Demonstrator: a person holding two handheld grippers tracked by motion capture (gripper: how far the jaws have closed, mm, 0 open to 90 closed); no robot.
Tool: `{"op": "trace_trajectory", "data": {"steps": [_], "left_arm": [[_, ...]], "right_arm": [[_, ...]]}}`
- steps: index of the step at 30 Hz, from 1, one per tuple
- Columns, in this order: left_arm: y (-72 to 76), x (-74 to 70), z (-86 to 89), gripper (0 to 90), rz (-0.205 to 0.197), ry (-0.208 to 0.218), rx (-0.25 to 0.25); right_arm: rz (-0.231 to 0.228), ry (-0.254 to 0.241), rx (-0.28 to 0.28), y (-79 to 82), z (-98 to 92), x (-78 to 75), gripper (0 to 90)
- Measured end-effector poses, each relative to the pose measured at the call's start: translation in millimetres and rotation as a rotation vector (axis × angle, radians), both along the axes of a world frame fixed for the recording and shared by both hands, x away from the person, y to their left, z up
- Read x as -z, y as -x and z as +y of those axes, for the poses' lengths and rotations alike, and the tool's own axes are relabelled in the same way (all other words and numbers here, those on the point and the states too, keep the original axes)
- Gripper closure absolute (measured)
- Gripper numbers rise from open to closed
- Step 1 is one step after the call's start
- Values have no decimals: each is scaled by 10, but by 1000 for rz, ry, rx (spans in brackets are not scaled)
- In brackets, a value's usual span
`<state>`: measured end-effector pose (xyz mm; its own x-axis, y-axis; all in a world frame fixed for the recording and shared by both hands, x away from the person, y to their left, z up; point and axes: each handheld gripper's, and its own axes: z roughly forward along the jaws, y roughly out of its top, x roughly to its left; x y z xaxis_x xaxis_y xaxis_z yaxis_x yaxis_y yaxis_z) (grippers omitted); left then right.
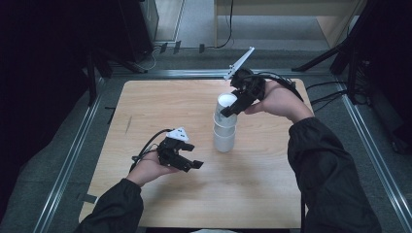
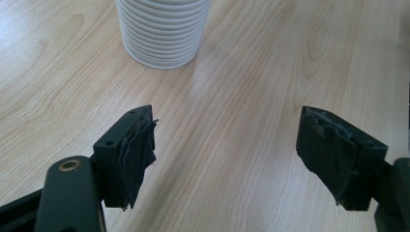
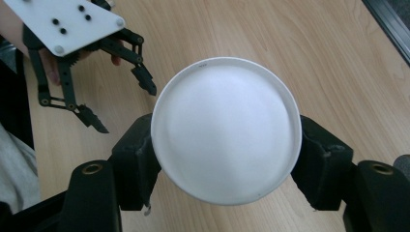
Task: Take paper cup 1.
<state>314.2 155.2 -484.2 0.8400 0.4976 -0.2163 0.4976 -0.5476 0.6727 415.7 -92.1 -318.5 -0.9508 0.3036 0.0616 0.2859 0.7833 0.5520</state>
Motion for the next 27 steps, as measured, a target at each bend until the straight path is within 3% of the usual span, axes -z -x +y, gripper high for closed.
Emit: {"op": "trace_trajectory", "data": {"steps": [4, 10, 15, 19, 27], "left_arm": [[0, -4, 3, 218, 0, 0, 2], [-4, -10, 16, 217, -3, 3, 4], [4, -24, 23, 219, -5, 16, 8], [10, -28, 16, 219, -9, 17, 15], [16, -38, 26, 218, -9, 29, 27]], "right_arm": [[-12, 9, 3, 33, -7, -99, 337], [-15, -16, -4, 165, -75, -294, 339], [-21, -33, -37, 390, -161, -366, 340], [-15, -45, -50, 493, -189, -317, 341], [21, -60, -85, 674, -276, 33, 343]]}}
